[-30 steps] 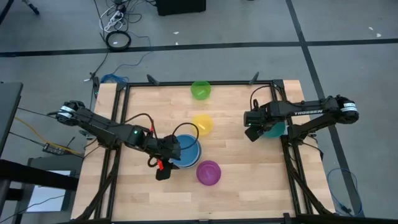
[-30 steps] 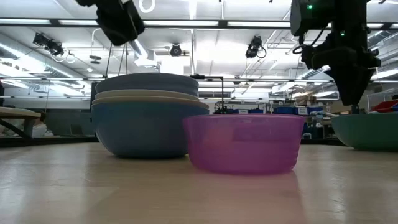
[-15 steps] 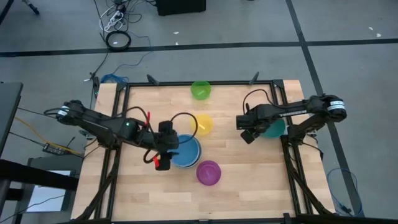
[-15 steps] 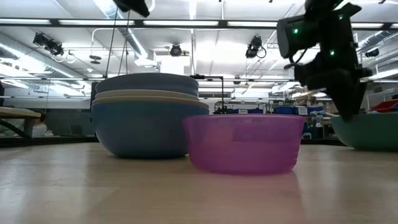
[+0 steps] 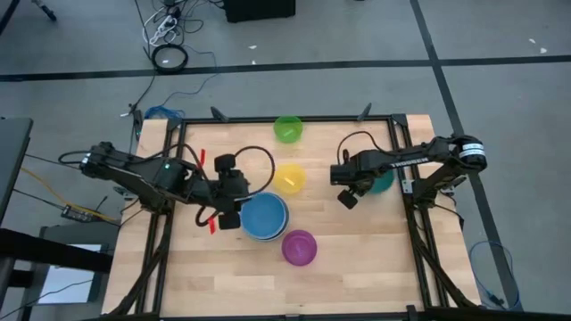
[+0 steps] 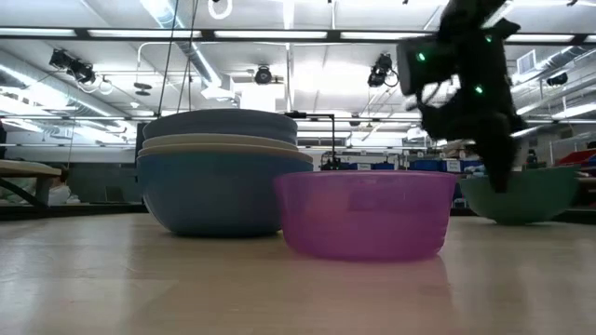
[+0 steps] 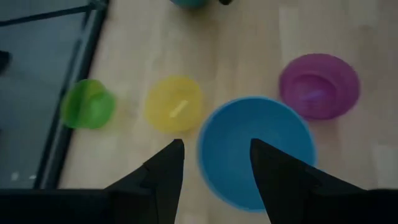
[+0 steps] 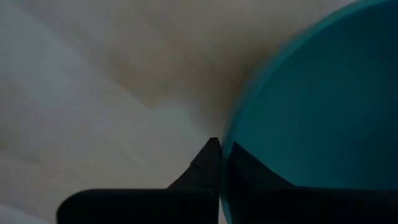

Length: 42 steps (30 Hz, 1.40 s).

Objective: Nest bowls inside each other
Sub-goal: Stack the dark green bowl on top of the blue bowl

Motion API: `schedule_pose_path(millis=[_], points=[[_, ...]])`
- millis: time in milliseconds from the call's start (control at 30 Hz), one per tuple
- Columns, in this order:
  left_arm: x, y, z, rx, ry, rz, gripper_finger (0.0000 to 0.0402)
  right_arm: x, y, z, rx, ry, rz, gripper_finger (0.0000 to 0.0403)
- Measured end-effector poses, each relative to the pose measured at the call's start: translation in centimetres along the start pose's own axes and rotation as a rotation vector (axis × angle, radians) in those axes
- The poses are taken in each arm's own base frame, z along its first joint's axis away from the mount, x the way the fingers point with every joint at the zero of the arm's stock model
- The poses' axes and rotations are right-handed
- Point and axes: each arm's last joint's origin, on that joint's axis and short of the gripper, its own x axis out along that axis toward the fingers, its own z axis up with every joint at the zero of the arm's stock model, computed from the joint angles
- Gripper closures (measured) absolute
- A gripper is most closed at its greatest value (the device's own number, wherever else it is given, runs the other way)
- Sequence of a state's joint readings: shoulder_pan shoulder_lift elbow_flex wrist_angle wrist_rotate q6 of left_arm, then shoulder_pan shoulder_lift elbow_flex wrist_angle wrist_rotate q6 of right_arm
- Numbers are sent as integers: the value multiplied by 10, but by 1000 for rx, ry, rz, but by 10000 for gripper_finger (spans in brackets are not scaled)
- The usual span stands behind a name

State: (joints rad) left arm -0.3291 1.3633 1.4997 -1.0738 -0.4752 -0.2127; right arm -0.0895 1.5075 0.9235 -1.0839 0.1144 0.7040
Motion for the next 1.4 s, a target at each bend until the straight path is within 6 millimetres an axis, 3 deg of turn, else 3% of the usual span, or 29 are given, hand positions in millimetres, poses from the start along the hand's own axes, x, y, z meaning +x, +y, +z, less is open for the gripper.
schedule_pose_path(millis=[133, 300, 433, 533, 633, 900, 1000, 1233, 1400], points=[[-7, 9, -1, -20, -25, 68, 208, -28, 8, 14, -47, -104, 55, 401], [-8, 23, -3, -94, -20, 144, 208, -83, 30, 28, -207, -315, 191, 402], [-5, 34, -7, -135, 26, 205, 208, -130, 54, 31, -392, -523, 412, 402], [-2, 44, -9, -173, 51, 273, 208, -152, 71, 32, -498, -629, 573, 402], [1, 56, -10, -214, 64, 340, 208, -154, 88, 34, -579, -649, 638, 402], [8, 82, -14, -283, 119, 433, 208, -133, 141, 46, -718, -593, 660, 403], [9, 88, -15, -299, 133, 452, 208, -138, 157, 50, -769, -601, 661, 403], [10, 95, -18, -310, 161, 469, 208, -149, 181, 57, -860, -584, 634, 403], [11, 97, -18, -315, 164, 472, 208, -132, 194, 61, -883, -523, 627, 403]])
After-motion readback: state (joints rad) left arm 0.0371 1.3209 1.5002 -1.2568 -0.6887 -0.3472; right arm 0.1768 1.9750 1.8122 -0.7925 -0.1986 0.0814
